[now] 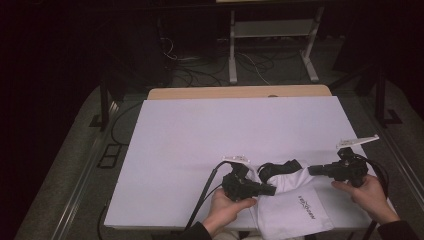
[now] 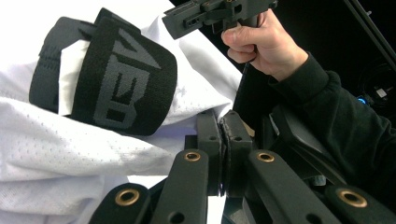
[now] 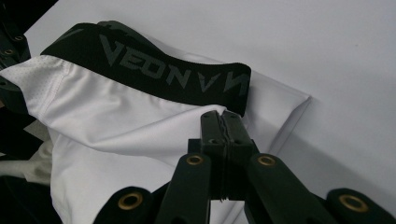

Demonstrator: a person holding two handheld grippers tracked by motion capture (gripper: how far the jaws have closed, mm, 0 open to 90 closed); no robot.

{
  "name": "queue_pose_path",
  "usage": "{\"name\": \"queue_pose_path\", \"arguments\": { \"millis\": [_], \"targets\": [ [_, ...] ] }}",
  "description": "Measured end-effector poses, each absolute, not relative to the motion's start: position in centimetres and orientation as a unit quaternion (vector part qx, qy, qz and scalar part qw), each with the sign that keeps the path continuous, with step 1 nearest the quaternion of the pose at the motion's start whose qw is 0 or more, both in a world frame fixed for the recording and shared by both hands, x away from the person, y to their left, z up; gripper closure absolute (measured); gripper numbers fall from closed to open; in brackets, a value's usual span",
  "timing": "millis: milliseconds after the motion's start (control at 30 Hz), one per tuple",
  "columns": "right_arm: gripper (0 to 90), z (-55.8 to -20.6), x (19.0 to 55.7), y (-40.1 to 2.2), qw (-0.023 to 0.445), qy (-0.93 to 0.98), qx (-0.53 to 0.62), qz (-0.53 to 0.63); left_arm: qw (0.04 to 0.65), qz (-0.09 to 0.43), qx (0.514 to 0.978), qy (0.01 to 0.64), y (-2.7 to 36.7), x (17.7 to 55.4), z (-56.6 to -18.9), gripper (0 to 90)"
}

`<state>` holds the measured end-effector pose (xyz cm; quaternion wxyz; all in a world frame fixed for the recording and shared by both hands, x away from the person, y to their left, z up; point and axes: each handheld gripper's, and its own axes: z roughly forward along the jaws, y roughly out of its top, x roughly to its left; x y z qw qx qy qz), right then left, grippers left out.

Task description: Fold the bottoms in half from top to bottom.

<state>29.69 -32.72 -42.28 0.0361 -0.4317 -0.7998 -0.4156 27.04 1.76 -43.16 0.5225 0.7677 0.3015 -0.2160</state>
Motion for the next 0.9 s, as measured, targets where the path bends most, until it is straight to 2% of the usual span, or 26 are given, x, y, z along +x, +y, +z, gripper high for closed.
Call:
{"name": "queue_pose_path", "arguments": {
  "millis": [367, 533, 900],
  "targets": [
    [85.8, -42.8, 29.6, -32.6, 0.052, -0.806, -0.434, -0.399, 0.52, -0.22, 0.763, 0.316, 1.9, 26.6, -44.6, 87.2],
    [74.8, -42.6, 29.6, -32.5, 0.048, -0.807, -0.435, -0.397, 0.525, -0.218, 0.758, 0.321, 2.0, 26.6, -44.9, 87.2],
    [59.8, -42.1, 30.7, -31.9, 0.044, -0.799, -0.444, -0.402, 0.529, -0.216, 0.754, 0.325, 2.0, 26.6, -45.0, 87.2]
  ]
}}
